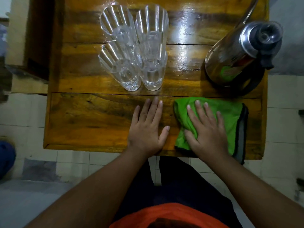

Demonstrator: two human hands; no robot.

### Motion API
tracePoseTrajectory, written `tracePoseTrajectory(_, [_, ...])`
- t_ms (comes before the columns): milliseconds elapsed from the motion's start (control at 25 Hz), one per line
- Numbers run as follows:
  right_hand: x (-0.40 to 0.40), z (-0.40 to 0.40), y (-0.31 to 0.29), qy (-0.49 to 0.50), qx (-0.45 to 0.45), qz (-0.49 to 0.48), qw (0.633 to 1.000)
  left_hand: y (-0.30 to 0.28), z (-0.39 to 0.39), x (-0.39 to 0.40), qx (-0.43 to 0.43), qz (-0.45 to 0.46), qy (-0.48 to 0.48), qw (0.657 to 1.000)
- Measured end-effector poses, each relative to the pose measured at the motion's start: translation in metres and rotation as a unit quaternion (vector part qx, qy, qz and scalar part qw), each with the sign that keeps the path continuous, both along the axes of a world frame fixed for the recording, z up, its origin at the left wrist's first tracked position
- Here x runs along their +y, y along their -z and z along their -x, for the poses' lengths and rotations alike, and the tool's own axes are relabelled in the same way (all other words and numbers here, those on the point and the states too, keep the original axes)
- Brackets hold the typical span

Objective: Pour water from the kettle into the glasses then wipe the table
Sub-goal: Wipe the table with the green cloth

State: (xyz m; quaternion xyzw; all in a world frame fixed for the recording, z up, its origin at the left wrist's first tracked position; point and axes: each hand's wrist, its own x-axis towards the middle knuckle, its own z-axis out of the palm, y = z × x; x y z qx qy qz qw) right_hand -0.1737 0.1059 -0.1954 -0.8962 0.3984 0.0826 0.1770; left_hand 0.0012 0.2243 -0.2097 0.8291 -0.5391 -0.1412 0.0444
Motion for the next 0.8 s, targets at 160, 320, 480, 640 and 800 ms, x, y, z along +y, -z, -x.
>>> tracePoseTrajectory(160, [-0.023, -0.055, 0.0, 0.091, -0.014, 0.01, 0.996, 0.001, -0.002, -0.002, 0.002, -0.002, 0.007, 1.0])
tracePoseTrajectory(320, [-0.016, -0.045, 0.002, 0.065, -0.022, 0.026, 0.997, 0.002, -0.004, 0.003, 0.002, 0.006, 0.008, 1.0])
tracePoseTrajectory(480, [0.008, -0.014, 0.001, 0.029, -0.019, 0.023, 0.999, 0.003, -0.005, 0.006, 0.005, 0.016, 0.008, 1.0])
tracePoseTrajectory(640, [-0.002, -0.037, -0.002, 0.069, -0.01, 0.002, 0.998, 0.005, -0.005, 0.006, 0.008, 0.009, 0.009, 1.0])
tracePoseTrajectory(800, [-0.012, -0.065, -0.002, 0.096, -0.02, 0.008, 0.995, 0.005, -0.005, 0.007, 0.014, 0.024, 0.009, 1.0])
